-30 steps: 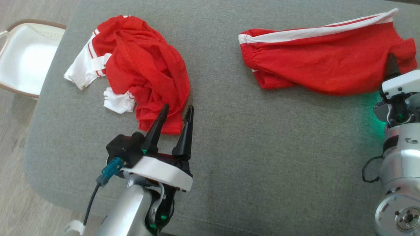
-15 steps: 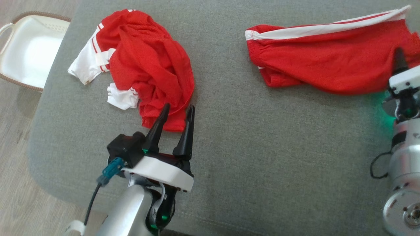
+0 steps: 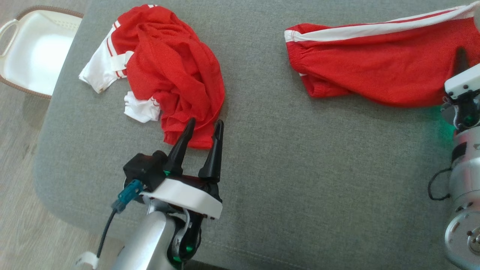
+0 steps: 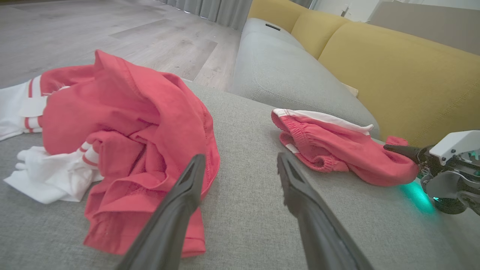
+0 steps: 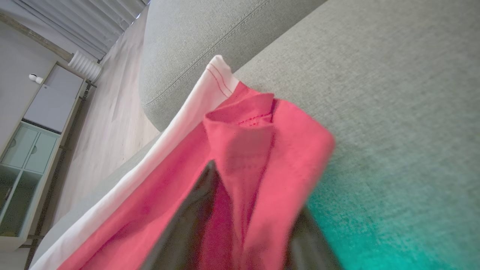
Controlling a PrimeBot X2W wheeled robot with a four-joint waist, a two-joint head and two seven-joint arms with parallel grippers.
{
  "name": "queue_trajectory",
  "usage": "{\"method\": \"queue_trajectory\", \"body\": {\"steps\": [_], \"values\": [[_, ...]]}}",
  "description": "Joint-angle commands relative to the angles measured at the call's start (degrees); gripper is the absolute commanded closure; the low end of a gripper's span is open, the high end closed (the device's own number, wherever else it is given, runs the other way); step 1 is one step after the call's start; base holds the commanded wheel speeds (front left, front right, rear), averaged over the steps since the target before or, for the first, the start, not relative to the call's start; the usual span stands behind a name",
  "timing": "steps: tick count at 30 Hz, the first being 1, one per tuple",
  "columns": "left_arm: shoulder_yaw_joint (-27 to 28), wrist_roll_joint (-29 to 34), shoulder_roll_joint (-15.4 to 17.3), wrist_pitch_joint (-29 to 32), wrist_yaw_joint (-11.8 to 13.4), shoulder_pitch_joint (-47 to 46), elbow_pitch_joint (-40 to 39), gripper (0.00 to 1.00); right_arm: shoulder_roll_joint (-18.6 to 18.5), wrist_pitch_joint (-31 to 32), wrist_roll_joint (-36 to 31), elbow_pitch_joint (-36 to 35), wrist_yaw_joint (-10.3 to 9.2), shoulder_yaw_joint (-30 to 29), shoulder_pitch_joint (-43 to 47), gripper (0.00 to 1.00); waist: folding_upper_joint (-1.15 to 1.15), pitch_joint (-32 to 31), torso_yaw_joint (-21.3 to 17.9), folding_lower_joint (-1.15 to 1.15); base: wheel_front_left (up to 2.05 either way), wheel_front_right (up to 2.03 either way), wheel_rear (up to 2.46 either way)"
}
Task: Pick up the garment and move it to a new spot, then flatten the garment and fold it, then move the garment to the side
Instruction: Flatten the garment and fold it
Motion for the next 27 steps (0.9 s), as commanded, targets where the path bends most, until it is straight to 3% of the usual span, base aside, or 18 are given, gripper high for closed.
{"method": "queue_trajectory", "body": {"steps": [1, 18, 27], "values": [[1.61, -0.55, 0.42, -0.70, 0.24, -1.72, -1.76, 0.00, 0.10, -0.71, -0.58, -0.84, -0.05, 1.49, -1.76, 1.00, 0.00, -0.25, -0.10, 0.00, 0.00, 0.00, 0.00], [3.57, 1.21, 0.42, -0.70, -0.52, 1.50, -0.23, 0.00, -0.13, -9.80, -0.25, -0.46, -0.05, -2.14, 7.06, 1.00, 0.00, -7.88, -6.07, 0.00, 0.00, 0.00, 0.00], [5.66, 2.49, 0.42, -0.70, -1.10, 3.80, 0.21, 0.00, 2.84, -10.69, -1.15, -5.98, -0.05, -8.22, 16.99, 1.00, 0.00, -12.06, -10.55, 0.00, 0.00, 0.00, 0.00]]}}
